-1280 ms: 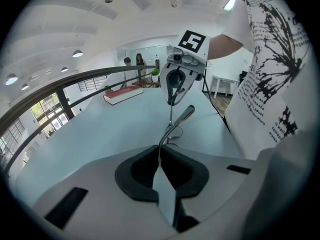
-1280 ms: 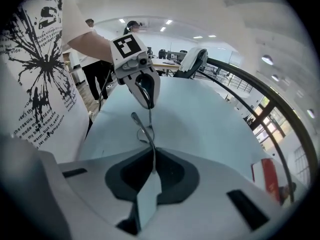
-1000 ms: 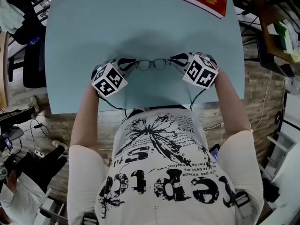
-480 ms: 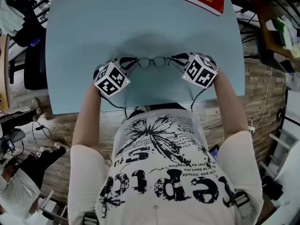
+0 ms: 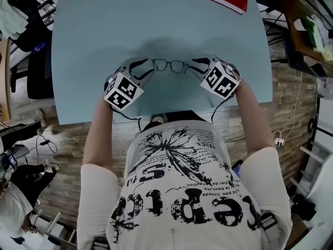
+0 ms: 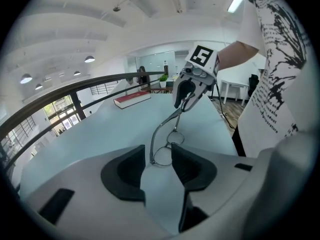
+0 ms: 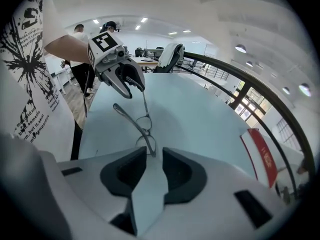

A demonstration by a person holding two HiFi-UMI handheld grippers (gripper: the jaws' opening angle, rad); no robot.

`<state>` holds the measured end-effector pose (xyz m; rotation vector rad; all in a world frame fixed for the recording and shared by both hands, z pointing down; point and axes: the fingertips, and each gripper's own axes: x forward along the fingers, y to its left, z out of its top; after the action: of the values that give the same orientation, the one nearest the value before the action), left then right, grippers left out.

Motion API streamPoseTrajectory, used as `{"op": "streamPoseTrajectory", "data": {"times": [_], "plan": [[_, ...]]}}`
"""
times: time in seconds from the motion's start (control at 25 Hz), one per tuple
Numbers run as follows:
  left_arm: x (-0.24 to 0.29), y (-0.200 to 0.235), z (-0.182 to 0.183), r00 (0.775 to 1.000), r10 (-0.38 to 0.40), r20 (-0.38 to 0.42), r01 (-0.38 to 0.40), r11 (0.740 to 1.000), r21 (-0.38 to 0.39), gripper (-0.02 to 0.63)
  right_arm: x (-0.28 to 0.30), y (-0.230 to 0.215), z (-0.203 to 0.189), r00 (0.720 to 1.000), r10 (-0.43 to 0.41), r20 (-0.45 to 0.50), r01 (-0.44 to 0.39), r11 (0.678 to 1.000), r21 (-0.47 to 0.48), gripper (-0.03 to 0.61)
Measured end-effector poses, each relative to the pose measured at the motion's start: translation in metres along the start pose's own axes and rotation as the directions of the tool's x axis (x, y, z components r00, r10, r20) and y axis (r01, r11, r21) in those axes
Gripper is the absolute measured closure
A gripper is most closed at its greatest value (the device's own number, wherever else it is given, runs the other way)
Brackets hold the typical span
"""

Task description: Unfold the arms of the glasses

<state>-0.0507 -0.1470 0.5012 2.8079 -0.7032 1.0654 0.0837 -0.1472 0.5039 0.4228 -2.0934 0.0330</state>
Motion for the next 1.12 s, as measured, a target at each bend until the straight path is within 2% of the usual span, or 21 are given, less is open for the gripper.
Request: {"op": "streamPoseTrajectory", "data": {"times": [0.12, 0.2, 0.36, 0.52, 0.64, 0.76, 0.88, 0.96, 1.04, 1.12], "plan": [[-0.018, 0.001, 0.000, 0.996, 0.068, 0.055, -0.065, 0.996, -0.056, 0.448, -0.007, 0.008, -0.001, 0.999, -0.054, 0.010, 0.053, 0.996, 0.066, 0.470], [-0.034, 0.000, 0.006, 0.986, 0.127, 0.108, -0.117, 0.989, -0.094, 0.456, -0.013, 0.012, -0.001, 0.991, -0.129, 0.020, 0.125, 0.983, 0.135, 0.486], [-0.066, -0.010, 0.015, 0.951, 0.237, 0.197, -0.204, 0.963, -0.174, 0.523, -0.033, 0.022, 0.003, 0.948, -0.313, 0.056, 0.284, 0.912, 0.295, 0.534], [-0.092, -0.022, 0.025, 0.913, 0.314, 0.262, -0.258, 0.939, -0.227, 0.568, -0.060, 0.036, 0.018, 0.876, -0.466, 0.126, 0.373, 0.819, 0.436, 0.565], [-0.111, -0.034, 0.034, 0.882, 0.359, 0.306, -0.282, 0.922, -0.266, 0.581, -0.081, 0.051, 0.033, 0.814, -0.550, 0.189, 0.407, 0.771, 0.490, 0.566], [-0.133, -0.043, 0.047, 0.839, 0.410, 0.357, -0.316, 0.902, -0.295, 0.588, -0.102, 0.066, 0.049, 0.753, -0.604, 0.261, 0.425, 0.750, 0.507, 0.566], [-0.159, -0.051, 0.065, 0.777, 0.463, 0.427, -0.351, 0.881, -0.317, 0.592, -0.126, 0.079, 0.063, 0.688, -0.644, 0.334, 0.419, 0.729, 0.541, 0.568], [-0.174, -0.056, 0.076, 0.744, 0.481, 0.464, -0.362, 0.874, -0.325, 0.592, -0.141, 0.086, 0.072, 0.645, -0.667, 0.372, 0.417, 0.715, 0.561, 0.568], [-0.185, -0.059, 0.083, 0.725, 0.491, 0.483, -0.369, 0.869, -0.330, 0.592, -0.152, 0.090, 0.079, 0.614, -0.681, 0.398, 0.421, 0.710, 0.565, 0.569], [-0.191, -0.062, 0.086, 0.717, 0.496, 0.490, -0.374, 0.867, -0.330, 0.594, -0.159, 0.094, 0.084, 0.598, -0.686, 0.415, 0.425, 0.710, 0.562, 0.569]]}}
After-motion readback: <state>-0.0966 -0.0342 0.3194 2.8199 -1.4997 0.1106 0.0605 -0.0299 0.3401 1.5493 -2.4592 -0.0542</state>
